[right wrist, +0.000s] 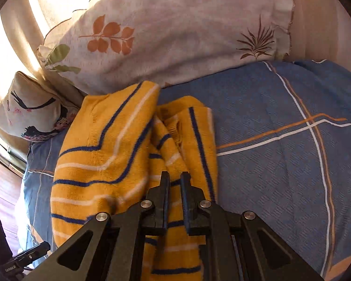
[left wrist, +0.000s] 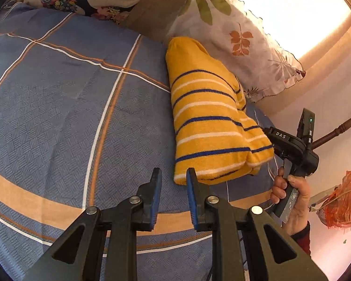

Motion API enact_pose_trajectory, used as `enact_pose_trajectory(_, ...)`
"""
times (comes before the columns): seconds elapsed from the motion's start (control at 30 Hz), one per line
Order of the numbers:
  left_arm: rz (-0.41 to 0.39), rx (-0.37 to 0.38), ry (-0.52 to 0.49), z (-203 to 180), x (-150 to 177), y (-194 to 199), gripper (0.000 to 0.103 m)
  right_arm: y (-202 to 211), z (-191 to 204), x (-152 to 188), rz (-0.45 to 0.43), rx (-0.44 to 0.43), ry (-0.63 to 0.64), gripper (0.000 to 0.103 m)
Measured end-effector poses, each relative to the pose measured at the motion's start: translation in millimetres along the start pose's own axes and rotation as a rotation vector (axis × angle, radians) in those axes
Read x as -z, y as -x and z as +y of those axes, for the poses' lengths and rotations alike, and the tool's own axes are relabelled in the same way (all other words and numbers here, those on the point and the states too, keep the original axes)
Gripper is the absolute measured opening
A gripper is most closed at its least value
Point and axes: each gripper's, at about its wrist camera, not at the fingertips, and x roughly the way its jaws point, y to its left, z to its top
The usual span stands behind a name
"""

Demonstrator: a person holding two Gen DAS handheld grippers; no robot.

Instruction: Fold small clothes

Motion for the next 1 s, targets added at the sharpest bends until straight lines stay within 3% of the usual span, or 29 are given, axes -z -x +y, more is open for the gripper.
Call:
enact_pose_trajectory(0.1,0.005,-0.011,0.000,-9,-2,-10,0.024,21,-11,-3,-0.055,-0.032,-0.018,0.014)
enact_pose_trajectory(0.13,0.008,-0.010,0.002,-10,-1,-12,0.024,27,-14,-3,-0.067,-0.072,-0.027,0.024)
enact_pose_trajectory(0.17,0.011,-0.008,0.005,-12,0,-15,0.024,34,-16,-3,-0.077,-0.108,-0.035,0.042)
enact_pose_trajectory(0.23,0.014,-0.006,0.012,-14,1,-19,0.024,40,-11,-2,-0.083,-0.175,-0.032,0.062)
enact_pose_trajectory(0.27,0.015,-0.005,0.016,-15,2,-21,0.024,37,-5,-3,-0.072,-0.196,-0.023,0.066)
enact_pose_trajectory(0.4,0.010,-0.006,0.012,-24,5,-22,0.026,5,21,5,0.033,-0.188,0.034,0.065)
enact_pose_trajectory(0.43,0.007,-0.009,0.006,-26,5,-20,0.026,-1,30,8,0.044,-0.189,0.055,0.039)
enact_pose_trajectory(0.47,0.002,-0.013,-0.002,-28,4,-18,0.028,-7,34,12,0.059,-0.207,0.070,0.022)
enact_pose_trajectory(0.6,-0.040,-0.034,-0.025,-34,-6,-9,0.040,1,25,17,0.011,-0.235,0.047,0.016)
enact_pose_trajectory(0.67,-0.058,-0.039,-0.024,-32,-14,-8,0.044,15,12,20,-0.026,-0.188,0.048,0.001)
enact_pose_trajectory(0.73,-0.062,-0.036,-0.019,-31,-24,-15,0.047,26,-2,19,-0.067,-0.081,0.053,0.001)
enact_pose_trajectory(0.83,-0.038,-0.026,-0.013,-31,-42,-34,0.048,21,-23,20,-0.029,-0.021,0.039,0.001)
enact_pose_trajectory(0.93,-0.021,-0.002,-0.005,-26,-57,-49,0.049,24,-34,22,-0.049,-0.110,0.008,0.005)
enact_pose_trajectory(1.0,-0.003,0.021,0.006,-20,-67,-59,0.061,26,-36,20,-0.065,-0.152,-0.016,0.034)
